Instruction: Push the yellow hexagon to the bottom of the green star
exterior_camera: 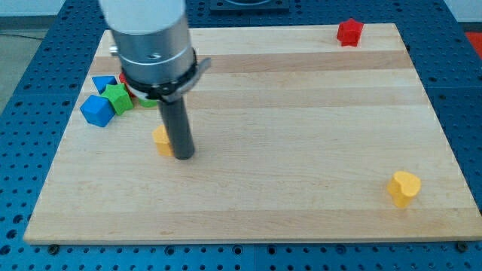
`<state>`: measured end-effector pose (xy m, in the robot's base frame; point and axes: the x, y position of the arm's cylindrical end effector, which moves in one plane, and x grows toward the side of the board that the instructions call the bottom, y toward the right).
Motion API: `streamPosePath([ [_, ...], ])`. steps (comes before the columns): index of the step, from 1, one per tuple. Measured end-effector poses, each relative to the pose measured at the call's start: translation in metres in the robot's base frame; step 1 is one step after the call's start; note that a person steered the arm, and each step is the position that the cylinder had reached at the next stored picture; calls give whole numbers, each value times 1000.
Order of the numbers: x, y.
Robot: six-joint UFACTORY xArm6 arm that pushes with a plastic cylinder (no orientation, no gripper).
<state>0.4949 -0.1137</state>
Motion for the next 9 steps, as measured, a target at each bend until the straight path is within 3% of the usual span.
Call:
streamPosePath([
  [4,-51,-46],
  [9,-55,-46],
])
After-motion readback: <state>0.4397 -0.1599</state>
